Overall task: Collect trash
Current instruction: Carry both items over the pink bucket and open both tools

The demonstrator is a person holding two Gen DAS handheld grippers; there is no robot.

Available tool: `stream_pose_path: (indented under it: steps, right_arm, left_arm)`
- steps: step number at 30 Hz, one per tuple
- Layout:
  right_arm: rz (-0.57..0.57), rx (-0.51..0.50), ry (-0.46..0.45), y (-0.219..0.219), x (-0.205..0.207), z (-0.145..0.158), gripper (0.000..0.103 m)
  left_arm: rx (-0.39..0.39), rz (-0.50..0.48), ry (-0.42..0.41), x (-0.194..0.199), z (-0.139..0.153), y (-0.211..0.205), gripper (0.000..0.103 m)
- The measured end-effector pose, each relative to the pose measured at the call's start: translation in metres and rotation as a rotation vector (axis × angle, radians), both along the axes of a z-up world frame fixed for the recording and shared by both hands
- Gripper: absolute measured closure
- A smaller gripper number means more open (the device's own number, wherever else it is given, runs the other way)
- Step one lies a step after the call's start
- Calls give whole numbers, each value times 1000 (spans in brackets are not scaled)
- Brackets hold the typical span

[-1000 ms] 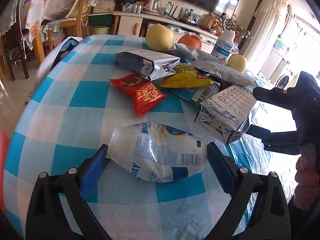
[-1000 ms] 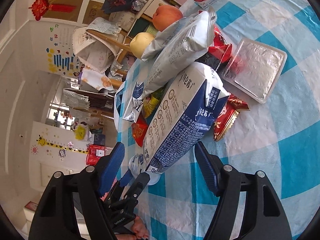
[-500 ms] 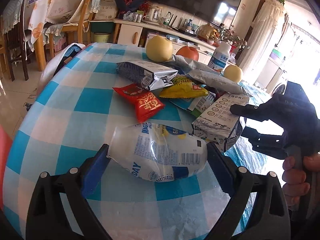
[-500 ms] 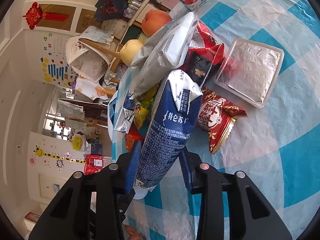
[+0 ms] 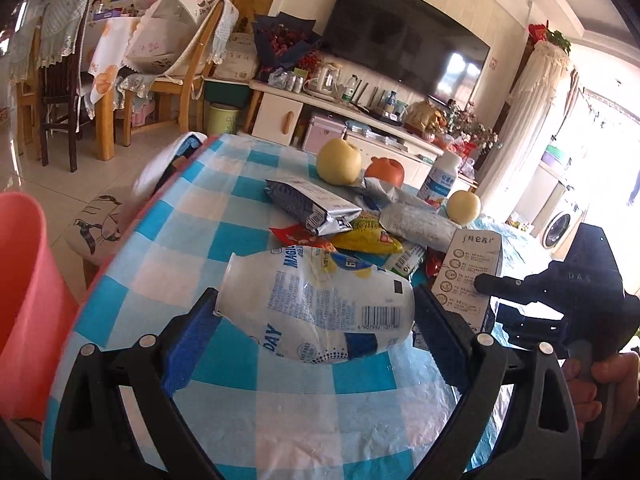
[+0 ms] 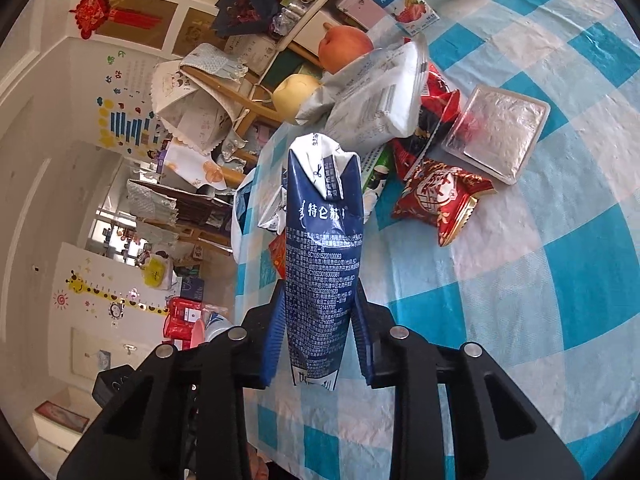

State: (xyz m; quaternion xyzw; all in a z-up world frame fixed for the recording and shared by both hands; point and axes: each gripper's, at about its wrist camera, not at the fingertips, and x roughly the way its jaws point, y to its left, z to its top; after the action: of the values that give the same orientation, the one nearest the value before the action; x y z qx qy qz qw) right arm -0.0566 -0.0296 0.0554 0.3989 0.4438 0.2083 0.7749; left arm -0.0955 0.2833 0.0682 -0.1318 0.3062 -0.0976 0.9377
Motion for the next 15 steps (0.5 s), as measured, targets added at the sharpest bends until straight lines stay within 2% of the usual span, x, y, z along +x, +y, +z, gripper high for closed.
stream_pose_path:
  steps: [4, 8, 12, 15]
  right_arm:
    - [44, -37, -105, 20, -3, 32, 71]
    - [139, -79, -210, 61, -8, 65, 71]
    - [252, -69, -274, 124, -10, 89, 71]
    - [344, -60, -314, 187, -6, 106, 71]
  left_arm:
    - [-3, 89, -64, -14, 15, 23, 8]
    - [-36, 231, -115, -31, 25, 54, 8]
    - [-54, 457, -188, -56, 35, 93, 8]
    - [-74, 636, -197, -70, 36, 123, 8]
